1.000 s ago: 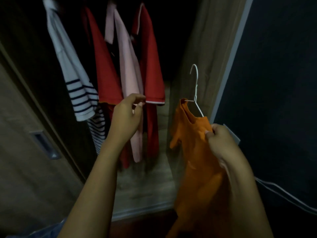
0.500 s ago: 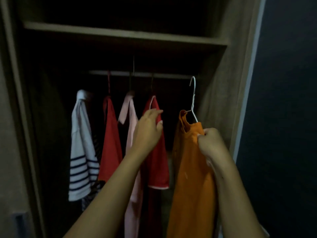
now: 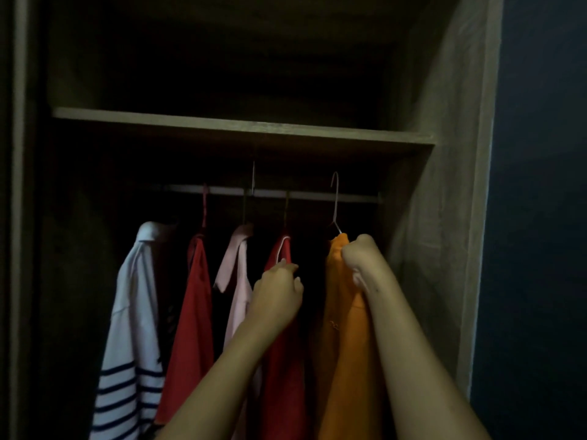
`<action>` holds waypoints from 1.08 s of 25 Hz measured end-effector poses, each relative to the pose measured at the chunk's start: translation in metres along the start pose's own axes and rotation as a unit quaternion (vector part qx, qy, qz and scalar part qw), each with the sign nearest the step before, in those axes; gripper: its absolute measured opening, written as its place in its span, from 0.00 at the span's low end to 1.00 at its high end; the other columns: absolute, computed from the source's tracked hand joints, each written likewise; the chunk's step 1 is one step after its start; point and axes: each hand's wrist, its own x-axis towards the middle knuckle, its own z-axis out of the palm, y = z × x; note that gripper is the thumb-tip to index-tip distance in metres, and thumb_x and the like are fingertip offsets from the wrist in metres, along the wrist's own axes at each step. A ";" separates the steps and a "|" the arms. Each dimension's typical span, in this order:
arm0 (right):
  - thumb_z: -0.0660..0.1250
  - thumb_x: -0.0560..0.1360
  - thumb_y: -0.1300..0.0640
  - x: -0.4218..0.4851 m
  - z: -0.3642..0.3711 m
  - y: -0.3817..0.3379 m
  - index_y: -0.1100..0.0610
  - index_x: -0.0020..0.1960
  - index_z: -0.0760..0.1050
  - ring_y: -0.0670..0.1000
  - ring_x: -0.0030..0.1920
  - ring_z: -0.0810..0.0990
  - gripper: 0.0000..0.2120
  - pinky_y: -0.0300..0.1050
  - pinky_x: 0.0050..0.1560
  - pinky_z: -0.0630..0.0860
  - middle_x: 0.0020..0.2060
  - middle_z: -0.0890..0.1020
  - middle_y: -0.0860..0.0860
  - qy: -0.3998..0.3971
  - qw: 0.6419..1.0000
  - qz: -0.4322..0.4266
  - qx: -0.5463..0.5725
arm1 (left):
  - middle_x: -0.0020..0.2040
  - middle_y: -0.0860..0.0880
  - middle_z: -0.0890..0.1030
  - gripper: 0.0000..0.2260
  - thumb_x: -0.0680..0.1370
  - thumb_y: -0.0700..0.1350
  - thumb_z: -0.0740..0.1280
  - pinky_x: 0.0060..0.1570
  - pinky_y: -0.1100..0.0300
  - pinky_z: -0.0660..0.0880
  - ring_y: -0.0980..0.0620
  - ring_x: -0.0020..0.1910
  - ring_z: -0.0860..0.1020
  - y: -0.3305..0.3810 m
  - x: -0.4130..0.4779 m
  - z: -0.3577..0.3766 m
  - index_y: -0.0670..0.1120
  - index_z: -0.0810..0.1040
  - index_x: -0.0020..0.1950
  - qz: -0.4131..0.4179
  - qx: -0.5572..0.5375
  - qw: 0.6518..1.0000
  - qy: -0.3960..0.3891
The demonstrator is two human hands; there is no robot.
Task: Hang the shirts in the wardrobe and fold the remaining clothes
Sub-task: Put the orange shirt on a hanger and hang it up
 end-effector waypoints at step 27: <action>0.60 0.78 0.55 -0.126 0.047 -0.015 0.50 0.65 0.70 0.55 0.66 0.63 0.16 0.49 0.62 0.58 0.64 0.69 0.53 0.096 0.955 -0.264 -0.091 | 0.51 0.53 0.81 0.12 0.79 0.46 0.58 0.51 0.67 0.72 0.60 0.51 0.78 -0.029 -0.081 -0.113 0.46 0.77 0.57 0.086 -0.123 0.971 0.185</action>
